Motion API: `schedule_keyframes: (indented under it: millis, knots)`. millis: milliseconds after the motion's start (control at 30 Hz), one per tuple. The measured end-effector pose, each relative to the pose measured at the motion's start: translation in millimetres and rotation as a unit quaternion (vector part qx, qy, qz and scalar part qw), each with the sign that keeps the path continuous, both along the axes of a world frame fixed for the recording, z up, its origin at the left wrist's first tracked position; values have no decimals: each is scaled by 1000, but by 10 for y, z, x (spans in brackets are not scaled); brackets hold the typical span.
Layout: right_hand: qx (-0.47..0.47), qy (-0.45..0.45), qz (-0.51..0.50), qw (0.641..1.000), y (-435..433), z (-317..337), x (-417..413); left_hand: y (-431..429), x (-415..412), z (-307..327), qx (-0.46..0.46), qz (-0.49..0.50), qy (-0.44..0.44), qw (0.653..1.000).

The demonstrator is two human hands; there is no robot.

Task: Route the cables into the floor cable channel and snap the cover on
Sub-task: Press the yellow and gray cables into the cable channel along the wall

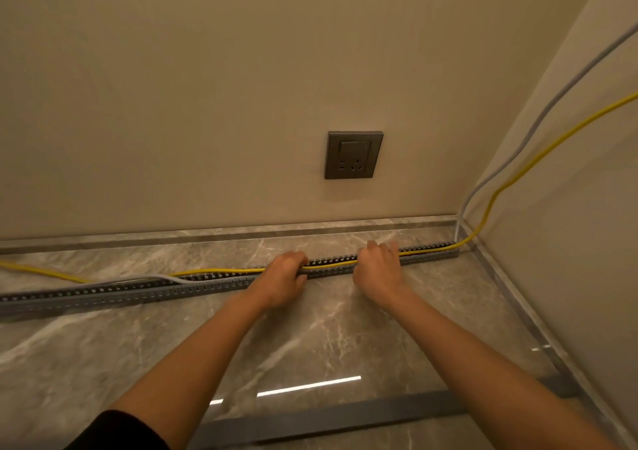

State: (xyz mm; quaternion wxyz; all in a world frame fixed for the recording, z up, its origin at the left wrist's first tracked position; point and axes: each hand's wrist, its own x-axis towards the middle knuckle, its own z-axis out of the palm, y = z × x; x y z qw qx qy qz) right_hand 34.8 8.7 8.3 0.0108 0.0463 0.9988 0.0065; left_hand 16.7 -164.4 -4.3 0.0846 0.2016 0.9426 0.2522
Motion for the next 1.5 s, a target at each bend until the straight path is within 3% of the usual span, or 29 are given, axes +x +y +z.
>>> schedule_keyframes:
  millis: [167, 400, 533, 633, 767, 933, 1067, 1200, 1367, 1500]
  knots:
    - [-66, 28, 110, 991, -407, 3, -38, -260, 2, -7, 39, 75, 64, 994]
    - [-107, -39, 172, 978, -862, -49, -87, -816, -136, 26, -138, 63, -1, 988]
    - [-109, -50, 186, 975, -996, -90, -74, -910, -182, 18, -112, 58, -16, 992]
    - [-97, -30, 180, 978, -1050, -96, -100, -944, -160, -2, -104, 53, 23, 993]
    - [-66, 15, 196, 978, -1061, -147, -63, -986, -30, -78, -91, 20, 149, 984]
    - [-67, 57, 220, 971, -989, -275, -75, -1044, -19, -186, -127, -20, 200, 971]
    - [-68, 53, 231, 969, -935, -344, -70, -977, -18, -210, -153, -23, 201, 967]
    - [-106, 54, 230, 966, -1001, -232, -100, -990, -68, -204, -131, -27, 164, 977]
    - [-86, 14, 229, 970, -1009, -182, -145, -1012, -49, -73, -114, 2, 82, 990]
    - [-63, 10, 207, 976, -1127, -133, -133, -1171, -1, -83, -50, 20, 81, 995]
